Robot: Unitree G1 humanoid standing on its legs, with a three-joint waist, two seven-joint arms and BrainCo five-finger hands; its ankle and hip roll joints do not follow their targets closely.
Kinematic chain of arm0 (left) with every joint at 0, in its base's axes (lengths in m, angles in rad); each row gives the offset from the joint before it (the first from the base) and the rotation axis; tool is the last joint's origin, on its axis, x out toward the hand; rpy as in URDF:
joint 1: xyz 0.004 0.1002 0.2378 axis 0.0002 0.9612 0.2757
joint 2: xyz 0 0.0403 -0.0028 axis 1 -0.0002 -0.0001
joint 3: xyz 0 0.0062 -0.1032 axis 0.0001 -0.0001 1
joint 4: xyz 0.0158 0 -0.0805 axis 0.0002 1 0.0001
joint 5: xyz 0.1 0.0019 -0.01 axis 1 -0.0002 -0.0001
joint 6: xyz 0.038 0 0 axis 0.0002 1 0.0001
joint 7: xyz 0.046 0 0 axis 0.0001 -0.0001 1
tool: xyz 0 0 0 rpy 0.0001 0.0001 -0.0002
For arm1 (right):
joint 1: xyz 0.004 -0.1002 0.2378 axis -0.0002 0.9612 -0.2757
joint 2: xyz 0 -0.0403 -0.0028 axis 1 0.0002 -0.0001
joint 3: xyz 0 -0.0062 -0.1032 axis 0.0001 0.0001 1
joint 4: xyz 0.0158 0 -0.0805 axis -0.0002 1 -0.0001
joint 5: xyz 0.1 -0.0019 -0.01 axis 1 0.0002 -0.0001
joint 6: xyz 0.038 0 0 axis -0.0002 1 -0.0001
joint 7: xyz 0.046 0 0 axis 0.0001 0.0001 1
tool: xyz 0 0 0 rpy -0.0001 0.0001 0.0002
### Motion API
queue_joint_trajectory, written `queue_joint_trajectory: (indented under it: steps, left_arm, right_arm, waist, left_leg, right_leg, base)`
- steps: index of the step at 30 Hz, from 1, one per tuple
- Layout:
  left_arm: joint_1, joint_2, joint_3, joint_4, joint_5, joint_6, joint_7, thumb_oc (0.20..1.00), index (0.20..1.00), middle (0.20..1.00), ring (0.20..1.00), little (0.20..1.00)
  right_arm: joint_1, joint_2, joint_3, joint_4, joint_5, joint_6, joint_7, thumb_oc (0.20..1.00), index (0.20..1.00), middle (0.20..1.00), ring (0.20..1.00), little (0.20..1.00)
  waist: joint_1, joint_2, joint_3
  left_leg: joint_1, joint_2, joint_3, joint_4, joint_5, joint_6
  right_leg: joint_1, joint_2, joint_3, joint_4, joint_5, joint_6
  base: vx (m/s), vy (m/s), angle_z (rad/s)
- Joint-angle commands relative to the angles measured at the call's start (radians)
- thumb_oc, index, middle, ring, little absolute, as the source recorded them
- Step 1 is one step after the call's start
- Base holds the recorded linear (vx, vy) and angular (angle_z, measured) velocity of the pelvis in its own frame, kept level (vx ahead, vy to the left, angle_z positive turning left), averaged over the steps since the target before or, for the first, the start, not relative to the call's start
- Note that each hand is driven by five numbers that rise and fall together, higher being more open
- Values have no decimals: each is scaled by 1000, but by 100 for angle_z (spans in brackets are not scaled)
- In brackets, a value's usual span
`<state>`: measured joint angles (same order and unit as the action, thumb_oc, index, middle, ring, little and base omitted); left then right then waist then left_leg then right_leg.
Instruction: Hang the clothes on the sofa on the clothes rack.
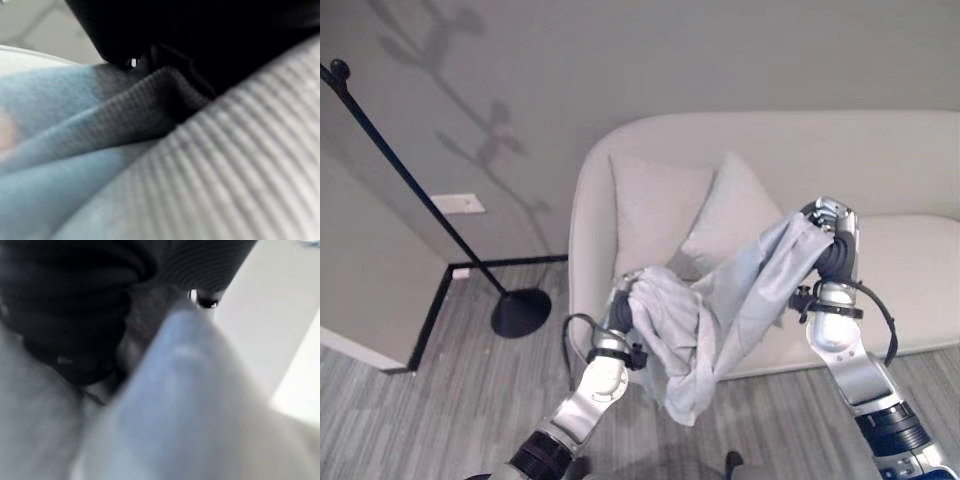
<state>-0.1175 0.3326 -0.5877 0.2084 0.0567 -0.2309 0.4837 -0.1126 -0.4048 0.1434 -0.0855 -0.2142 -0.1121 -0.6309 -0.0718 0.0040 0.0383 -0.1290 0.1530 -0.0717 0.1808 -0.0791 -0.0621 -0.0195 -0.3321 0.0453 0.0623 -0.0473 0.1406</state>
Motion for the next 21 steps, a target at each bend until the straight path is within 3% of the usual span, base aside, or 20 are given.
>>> queue_joint_trajectory:
  steps: [1, 3, 4, 5, 7, 8, 10, 11, 12, 13, 14, 17, 21]
  left_arm:
    - [-59, 88, 87, -155, 42, -55, 39, 200, 200, 200, 200, 200]
    - [-50, 112, 102, -157, 77, -54, 56, 200, 200, 200, 200, 200]
    - [-50, 113, 103, -157, 77, -54, 56, 200, 200, 200, 200, 200]
    - [-46, 127, 127, -159, 68, -54, 83, 200, 200, 200, 200, 200]
    - [-31, 135, 150, -168, 71, -53, 87, 200, 200, 200, 200, 200]
    - [-13, 141, 159, -170, 80, -52, 73, 200, 200, 200, 200, 200]
    - [9, 146, 172, -177, 83, -44, 50, 200, 200, 200, 200, 200]
    - [22, 144, 178, -178, 79, -41, 40, 200, 200, 200, 200, 200]
    - [24, 144, 178, -179, 78, -41, 39, 200, 200, 200, 200, 200]
    - [35, 133, 178, -173, 66, -36, 25, 200, 200, 200, 200, 200]
    - [36, 123, 179, -163, 62, -35, 22, 200, 200, 200, 200, 200]
    - [27, 91, 167, -144, 57, -38, 17, 200, 200, 200, 200, 200]
    - [32, 82, 163, -148, 61, -36, 6, 200, 200, 200, 200, 200]
  right_arm:
    - [-122, -5, 60, -31, 1, -22, 30, 200, 200, 200, 200, 200]
    - [-125, 1, 66, -26, -12, -19, 34, 200, 200, 200, 200, 200]
    - [-126, 2, 67, -26, -12, -19, 34, 200, 200, 200, 200, 200]
    - [-141, 17, 81, -10, -9, -12, 23, 200, 200, 200, 200, 200]
    - [-153, 20, 88, -7, -23, -12, 25, 200, 200, 200, 200, 200]
    - [-143, 16, 94, -4, -22, -17, 43, 200, 200, 200, 200, 200]
    - [-133, 8, 92, -7, -18, -23, 52, 200, 200, 200, 200, 200]
    - [-128, 1, 90, -8, -21, -26, 52, 200, 200, 200, 200, 200]
    - [-126, 1, 90, -8, -21, -26, 52, 200, 200, 200, 200, 200]
    - [-119, -9, 89, -10, -32, -33, 52, 200, 200, 200, 200, 200]
    - [-113, -14, 87, -12, -39, -36, 47, 200, 200, 200, 200, 200]
    - [-111, -28, 83, -29, -63, -39, 34, 200, 200, 200, 200, 200]
    - [-101, -25, 81, -29, -21, -40, 35, 200, 200, 200, 200, 200]
  waist:
    - [13, -40, -4]
    - [18, -38, 4]
    - [19, -40, 4]
    - [32, -26, 19]
    - [38, -10, 25]
    - [33, -7, 29]
    - [31, -10, 24]
    - [32, -14, 20]
    - [33, -13, 19]
    - [27, -26, 16]
    - [23, -33, 15]
    - [20, -53, 20]
    - [23, -68, 12]
  left_leg:
    - [88, -1, -13, -129, -8, -18]
    - [106, -39, 0, -155, -6, 11]
    - [108, -40, 3, -158, -4, 12]
    - [132, -62, 27, -186, -5, 35]
    - [160, -72, 67, -220, -1, 48]
    - [177, -86, 90, -228, -5, 60]
    - [176, -104, 105, -235, 6, 67]
    - [180, -114, 112, -242, 7, 67]
    - [183, -111, 113, -244, 6, 66]
    - [193, -137, 116, -253, 11, 69]
    - [195, -149, 118, -253, 10, 69]
    - [198, -179, 124, -239, -8, 78]
    - [207, -194, 123, -209, -41, 81]
  right_leg:
    - [-13, -27, 59, -76, 209, 55]
    - [-47, -47, 47, -38, 273, 44]
    - [-49, -49, 50, -37, 274, 45]
    - [-84, -71, -15, 7, 315, 36]
    - [-81, -63, -119, 26, 257, 20]
    - [-77, 24, -153, 53, 166, -1]
    - [-75, 121, -162, 56, 86, -17]
    - [-70, 166, -166, 54, 57, -24]
    - [-68, 169, -165, 55, 54, -26]
    - [-74, 258, -150, 49, 26, -40]
    - [-79, 298, -125, 48, 16, -45]
    - [-73, 346, -82, 37, 10, -72]
    - [-31, 339, -61, -25, 35, -77]
  base:
    - [7, 474, -52]
    - [8, 385, -23]
    - [-25, 434, -7]
    - [-32, 426, -15]
    - [2, 510, -56]
    - [24, 387, -66]
    - [14, 239, -43]
    - [29, 95, -16]
    - [40, 113, -6]
    - [43, 99, -12]
    - [39, 128, -19]
    - [36, 24, -6]
    - [104, -62, -6]
